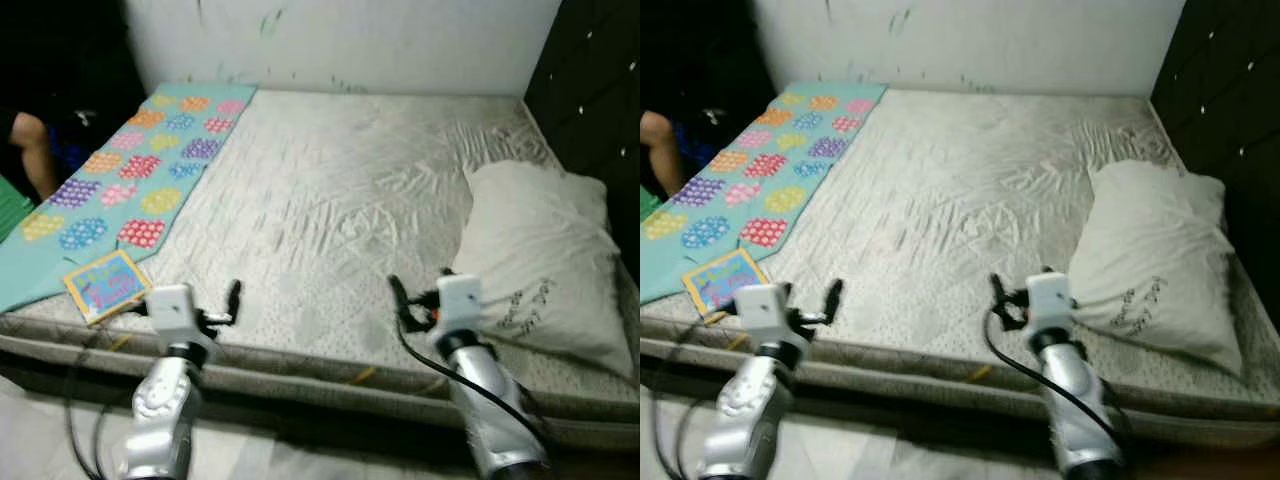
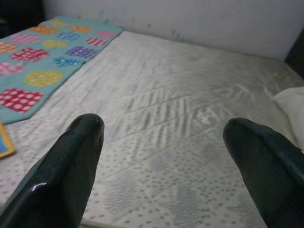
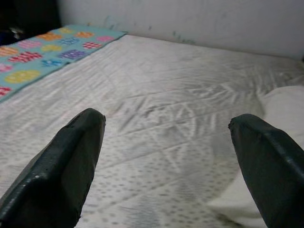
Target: Clean up the room
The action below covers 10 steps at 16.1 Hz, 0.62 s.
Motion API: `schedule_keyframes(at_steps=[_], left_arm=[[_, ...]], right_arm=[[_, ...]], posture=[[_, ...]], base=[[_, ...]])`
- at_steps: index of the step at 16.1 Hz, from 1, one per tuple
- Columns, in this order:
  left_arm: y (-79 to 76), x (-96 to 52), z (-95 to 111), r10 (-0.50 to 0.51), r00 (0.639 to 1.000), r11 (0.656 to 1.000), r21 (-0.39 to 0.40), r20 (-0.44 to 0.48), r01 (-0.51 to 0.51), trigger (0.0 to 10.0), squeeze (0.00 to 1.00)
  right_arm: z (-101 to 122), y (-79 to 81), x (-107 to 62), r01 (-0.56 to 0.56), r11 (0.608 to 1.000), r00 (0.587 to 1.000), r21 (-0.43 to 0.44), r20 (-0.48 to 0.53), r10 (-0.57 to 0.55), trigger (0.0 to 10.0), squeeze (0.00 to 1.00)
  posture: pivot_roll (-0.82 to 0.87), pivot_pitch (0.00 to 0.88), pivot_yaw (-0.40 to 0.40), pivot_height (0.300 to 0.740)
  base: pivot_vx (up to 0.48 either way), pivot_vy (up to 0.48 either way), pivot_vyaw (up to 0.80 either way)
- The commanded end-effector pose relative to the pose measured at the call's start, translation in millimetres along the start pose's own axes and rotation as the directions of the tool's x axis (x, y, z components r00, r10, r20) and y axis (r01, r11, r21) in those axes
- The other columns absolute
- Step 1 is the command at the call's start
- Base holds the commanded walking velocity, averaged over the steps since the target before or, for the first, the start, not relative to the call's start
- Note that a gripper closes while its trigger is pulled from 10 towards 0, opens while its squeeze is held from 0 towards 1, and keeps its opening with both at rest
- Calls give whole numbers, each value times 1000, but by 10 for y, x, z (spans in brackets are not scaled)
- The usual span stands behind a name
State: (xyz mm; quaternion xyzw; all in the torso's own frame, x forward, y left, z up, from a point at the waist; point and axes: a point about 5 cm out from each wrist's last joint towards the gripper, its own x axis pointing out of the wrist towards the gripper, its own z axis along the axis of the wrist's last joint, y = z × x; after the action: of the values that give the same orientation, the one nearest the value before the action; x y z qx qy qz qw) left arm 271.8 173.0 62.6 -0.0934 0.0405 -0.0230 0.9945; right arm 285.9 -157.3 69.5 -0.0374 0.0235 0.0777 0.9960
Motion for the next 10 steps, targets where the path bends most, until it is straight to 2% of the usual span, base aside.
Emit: schedule_keyframes(at_steps=[1,10], left_arm=[[81,-24,42,20,1000,1000,16,7,-20,10000,0],[48,-44,52,1,1000,1000,-6,17,-1,10000,0]], right_arm=[[20,63,4,-20,1000,1000,11,3,20,10000,0],[3,80,-34,-32,999,999,10,-14,32,10000,0]], posture=[[-92,0,49,740],[-93,0,47,740]], base=[[0,0,0],[0,0,0]])
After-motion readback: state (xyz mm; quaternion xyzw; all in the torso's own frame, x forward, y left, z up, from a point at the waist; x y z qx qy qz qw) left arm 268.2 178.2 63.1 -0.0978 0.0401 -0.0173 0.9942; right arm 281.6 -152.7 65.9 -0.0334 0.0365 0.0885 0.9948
